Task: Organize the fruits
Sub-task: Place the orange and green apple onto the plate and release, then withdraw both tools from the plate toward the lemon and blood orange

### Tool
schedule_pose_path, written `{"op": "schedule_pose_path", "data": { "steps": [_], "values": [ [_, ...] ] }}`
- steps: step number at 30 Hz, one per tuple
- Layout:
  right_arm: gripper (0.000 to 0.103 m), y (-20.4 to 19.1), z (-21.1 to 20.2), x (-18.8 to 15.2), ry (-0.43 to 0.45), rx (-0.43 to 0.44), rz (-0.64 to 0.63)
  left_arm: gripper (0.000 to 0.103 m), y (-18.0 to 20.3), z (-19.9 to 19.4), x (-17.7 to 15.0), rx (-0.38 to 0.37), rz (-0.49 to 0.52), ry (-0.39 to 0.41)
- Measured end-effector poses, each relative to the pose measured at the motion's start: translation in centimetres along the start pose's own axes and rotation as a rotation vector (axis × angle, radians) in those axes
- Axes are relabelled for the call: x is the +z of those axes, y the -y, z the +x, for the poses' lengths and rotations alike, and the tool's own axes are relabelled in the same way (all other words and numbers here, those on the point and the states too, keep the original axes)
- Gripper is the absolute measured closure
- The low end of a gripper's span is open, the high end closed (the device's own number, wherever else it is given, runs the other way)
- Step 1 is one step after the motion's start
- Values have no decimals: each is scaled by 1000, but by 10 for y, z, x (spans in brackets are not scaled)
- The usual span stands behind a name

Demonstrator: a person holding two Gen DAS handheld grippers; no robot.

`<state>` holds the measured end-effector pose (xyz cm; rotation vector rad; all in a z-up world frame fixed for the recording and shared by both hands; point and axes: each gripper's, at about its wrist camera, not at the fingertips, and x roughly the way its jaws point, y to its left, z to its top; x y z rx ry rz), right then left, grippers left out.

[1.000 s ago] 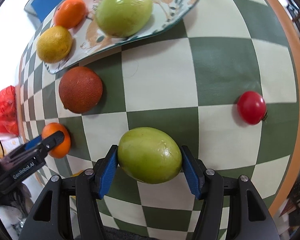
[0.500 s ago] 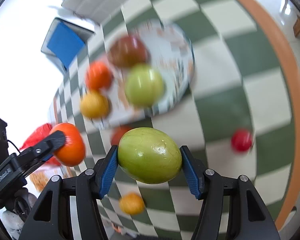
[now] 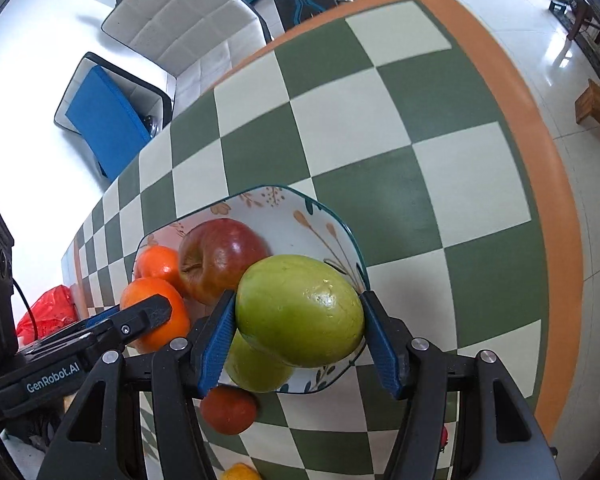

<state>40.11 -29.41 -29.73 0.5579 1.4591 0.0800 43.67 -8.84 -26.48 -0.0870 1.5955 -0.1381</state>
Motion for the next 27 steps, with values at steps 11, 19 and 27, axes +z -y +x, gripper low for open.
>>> {"op": "schedule_pose_path", "data": {
  "steps": [11,19,27],
  "values": [
    [10,4,0,-7,3,-100,-5,10,-15,-18,-8,108,12,84],
    [8,-17,-17,-34,59,-252,-123,10,-38,-22,-37,217,7,145],
    [8,-40,-30,-73,108,-333,-214,10,-49,-36,-73,203,-19,186]
  ]
}}
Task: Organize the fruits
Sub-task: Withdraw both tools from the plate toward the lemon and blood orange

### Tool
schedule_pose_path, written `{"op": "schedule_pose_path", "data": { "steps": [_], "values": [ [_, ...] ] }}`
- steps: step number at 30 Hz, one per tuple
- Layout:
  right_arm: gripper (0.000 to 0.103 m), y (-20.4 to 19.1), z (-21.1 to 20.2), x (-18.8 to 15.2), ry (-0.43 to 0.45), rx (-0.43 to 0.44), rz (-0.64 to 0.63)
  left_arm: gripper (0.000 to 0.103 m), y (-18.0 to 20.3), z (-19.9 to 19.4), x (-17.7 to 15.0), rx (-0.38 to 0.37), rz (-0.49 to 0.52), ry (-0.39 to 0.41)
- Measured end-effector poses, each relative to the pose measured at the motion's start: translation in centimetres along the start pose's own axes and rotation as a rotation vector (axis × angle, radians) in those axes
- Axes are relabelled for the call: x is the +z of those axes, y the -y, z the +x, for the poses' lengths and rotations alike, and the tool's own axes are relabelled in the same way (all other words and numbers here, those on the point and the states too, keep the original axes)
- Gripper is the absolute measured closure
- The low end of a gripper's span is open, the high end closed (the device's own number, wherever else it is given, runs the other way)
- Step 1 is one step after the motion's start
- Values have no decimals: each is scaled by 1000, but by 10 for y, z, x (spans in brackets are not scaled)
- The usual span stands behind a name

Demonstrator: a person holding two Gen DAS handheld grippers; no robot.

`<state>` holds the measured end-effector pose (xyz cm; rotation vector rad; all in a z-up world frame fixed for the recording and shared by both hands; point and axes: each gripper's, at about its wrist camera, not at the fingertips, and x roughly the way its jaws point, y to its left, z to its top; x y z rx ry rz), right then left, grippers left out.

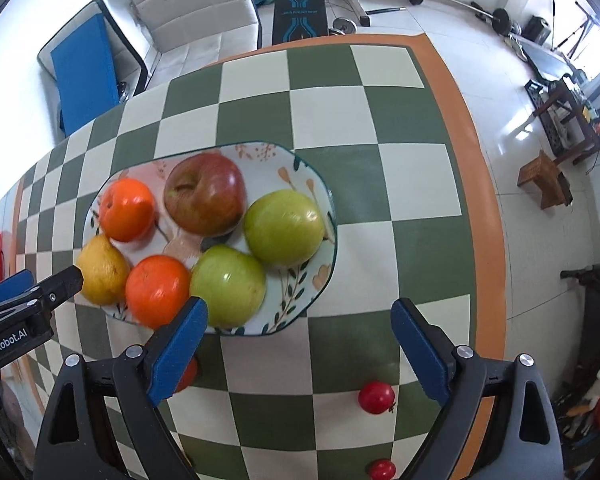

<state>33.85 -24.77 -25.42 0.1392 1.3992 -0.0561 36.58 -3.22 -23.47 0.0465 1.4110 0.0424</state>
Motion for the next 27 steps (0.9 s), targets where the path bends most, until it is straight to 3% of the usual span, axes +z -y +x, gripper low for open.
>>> {"op": "schedule_pose_path", "data": {
  "steps": [11,27],
  "values": [
    [8,-15,-52,-39,93,-40,-41,10,-8,-65,-49,-17,2,141],
    [8,-23,-167,-110,262,6,-55,10,-14,-153,-110,-57,14,274]
  ]
}}
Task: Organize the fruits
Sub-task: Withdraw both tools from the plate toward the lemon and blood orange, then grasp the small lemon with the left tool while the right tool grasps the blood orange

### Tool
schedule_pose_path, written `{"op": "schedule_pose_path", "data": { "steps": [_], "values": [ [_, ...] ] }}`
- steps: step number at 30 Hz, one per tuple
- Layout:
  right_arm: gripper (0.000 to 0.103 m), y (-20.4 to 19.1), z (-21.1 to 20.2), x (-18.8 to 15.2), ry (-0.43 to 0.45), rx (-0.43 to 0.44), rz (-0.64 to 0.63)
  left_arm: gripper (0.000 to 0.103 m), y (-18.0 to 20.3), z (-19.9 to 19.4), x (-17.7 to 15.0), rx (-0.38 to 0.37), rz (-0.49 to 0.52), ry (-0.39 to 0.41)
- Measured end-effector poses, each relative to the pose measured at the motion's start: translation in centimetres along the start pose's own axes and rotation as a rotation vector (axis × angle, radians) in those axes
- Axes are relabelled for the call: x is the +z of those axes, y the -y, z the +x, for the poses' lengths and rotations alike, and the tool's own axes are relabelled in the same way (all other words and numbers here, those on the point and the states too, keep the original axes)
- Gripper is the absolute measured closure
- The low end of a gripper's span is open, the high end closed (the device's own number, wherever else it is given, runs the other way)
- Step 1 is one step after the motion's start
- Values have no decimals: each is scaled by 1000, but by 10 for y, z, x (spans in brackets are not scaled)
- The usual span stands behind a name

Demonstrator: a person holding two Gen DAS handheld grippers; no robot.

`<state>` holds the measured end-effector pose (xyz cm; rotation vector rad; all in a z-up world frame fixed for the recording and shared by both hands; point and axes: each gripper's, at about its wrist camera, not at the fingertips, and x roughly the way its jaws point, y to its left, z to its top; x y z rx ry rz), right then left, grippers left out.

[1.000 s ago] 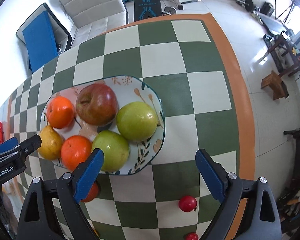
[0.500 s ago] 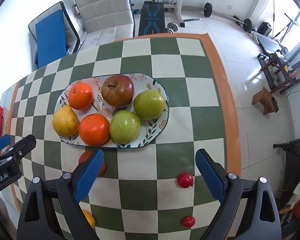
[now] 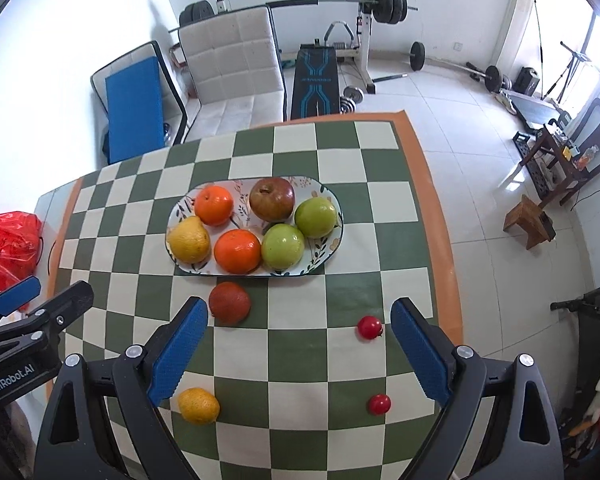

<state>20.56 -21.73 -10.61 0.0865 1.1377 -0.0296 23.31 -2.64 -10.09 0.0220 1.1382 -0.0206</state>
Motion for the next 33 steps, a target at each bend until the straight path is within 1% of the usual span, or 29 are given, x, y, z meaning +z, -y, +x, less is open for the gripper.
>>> {"op": "schedule_pose_path", "data": {
  "steps": [6,11,15,22,24,26,28,31,32,33],
  "values": [
    [8,-4,-38,-11,56,8,-5,10,-1,-24,-7,-15,-8,26],
    [8,-2,-58,-19,74,15,5,10,4,-40,-12,-12,10,54],
    [8,1,-68,-27,82,21,18,10,7,-48,-15,-18,17,65],
    [8,2,-76,-32,89,41,34,10,10,-46,-15,-23,22,63],
    [8,2,-75,-32,90,44,36,1,11,-40,-15,-20,32,42],
    [8,3,-73,-32,88,51,44,0,11,-30,-15,-15,32,22],
    [4,5,-66,-31,71,57,54,0,11,-13,-19,11,34,-10],
    [3,10,-49,-34,45,68,76,0,11,26,-29,22,50,-118],
    [3,12,-42,-36,34,68,80,0,11,40,-35,24,54,-162],
    [3,14,-34,-37,18,69,86,0,12,57,-42,12,59,-223]
  ]
}}
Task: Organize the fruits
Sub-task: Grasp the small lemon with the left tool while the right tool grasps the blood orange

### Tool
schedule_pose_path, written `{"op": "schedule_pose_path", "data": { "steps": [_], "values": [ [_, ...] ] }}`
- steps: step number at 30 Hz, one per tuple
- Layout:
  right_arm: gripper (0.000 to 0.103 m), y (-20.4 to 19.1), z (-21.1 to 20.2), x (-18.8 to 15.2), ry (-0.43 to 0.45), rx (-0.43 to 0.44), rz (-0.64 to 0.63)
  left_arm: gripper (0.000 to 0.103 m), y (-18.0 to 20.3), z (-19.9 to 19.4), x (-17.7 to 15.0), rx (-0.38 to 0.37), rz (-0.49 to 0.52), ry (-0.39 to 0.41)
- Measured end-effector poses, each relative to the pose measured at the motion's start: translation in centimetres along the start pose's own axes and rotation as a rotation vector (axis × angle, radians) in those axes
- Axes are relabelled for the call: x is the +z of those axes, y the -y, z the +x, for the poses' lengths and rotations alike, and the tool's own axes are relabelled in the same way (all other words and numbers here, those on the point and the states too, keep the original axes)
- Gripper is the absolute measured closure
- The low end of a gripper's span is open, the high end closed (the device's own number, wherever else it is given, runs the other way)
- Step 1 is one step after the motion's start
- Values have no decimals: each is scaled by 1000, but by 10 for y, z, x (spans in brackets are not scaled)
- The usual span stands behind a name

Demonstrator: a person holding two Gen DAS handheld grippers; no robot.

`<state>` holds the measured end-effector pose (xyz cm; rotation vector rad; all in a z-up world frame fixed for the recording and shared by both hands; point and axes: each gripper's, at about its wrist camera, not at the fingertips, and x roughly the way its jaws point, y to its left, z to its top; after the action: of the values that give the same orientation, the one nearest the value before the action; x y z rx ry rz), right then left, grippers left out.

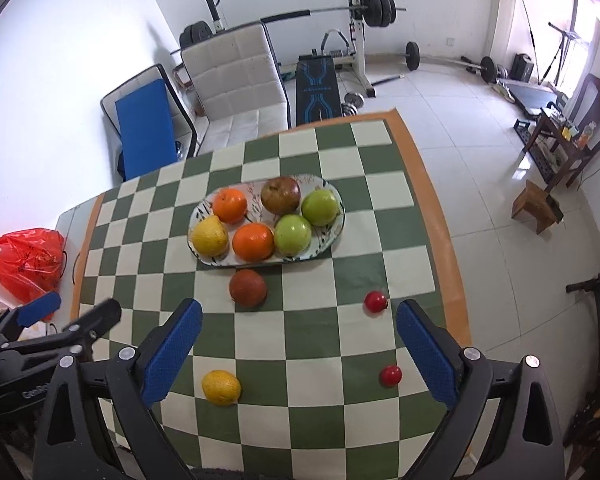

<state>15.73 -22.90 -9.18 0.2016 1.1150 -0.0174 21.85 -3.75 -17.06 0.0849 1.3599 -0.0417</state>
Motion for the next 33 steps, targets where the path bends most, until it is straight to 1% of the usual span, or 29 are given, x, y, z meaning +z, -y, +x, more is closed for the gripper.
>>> {"op": "schedule_pose_path", "data": {
  "steps": [2,3,4,7,9,10,12,13,14,15,16,17,20,22,24,26,29,30,32,33],
  "values": [
    [3,8,21,-5,-50,13,25,0,3,38,-9,-24,6,-122],
    [3,12,34,-9,-82,18,37,0,5,54,-13,-49,6,-183],
    [3,15,43,-12,-107,20,47,0,7,68,-18,-62,1,-227],
    [3,25,77,-26,-187,32,74,0,12,109,-31,-92,-17,-343],
    [4,31,94,-36,-224,39,90,0,15,132,-39,-106,-30,-406],
    [4,34,103,-40,-243,37,98,0,16,139,-41,-111,-31,-421],
    [5,39,118,-47,-275,30,107,4,20,155,-46,-123,-29,-455],
    [5,41,125,-50,-288,24,112,16,21,161,-47,-123,-28,-466],
    [5,42,130,-51,-297,20,114,34,22,166,-49,-131,-26,-477],
    [5,44,135,-53,-307,18,118,45,23,170,-50,-127,-21,-488],
    [5,45,139,-53,-314,18,122,47,22,171,-51,-130,-23,-489],
    [5,45,142,-52,-322,18,123,47,20,170,-51,-140,-33,-480],
    [5,41,152,-49,-339,27,121,47,12,164,-45,-122,-35,-437],
    [5,34,158,-45,-342,43,117,47,-2,161,-37,-116,-69,-413],
    [5,23,168,-37,-346,72,109,47,-18,160,-27,-91,-100,-382],
    [5,9,181,-26,-351,105,105,47,-33,163,-19,-92,-143,-377],
    [5,-17,211,-11,-379,169,106,47,-48,167,-14,-101,-185,-378],
    [5,-26,223,-6,-386,184,103,47,-52,167,-14,-118,-205,-374],
    [6,-41,245,2,-400,183,89,47,-52,165,-15,-122,-217,-374],
    [9,-48,254,5,-403,166,74,47,-52,164,-17,-124,-221,-373]
  ]
}}
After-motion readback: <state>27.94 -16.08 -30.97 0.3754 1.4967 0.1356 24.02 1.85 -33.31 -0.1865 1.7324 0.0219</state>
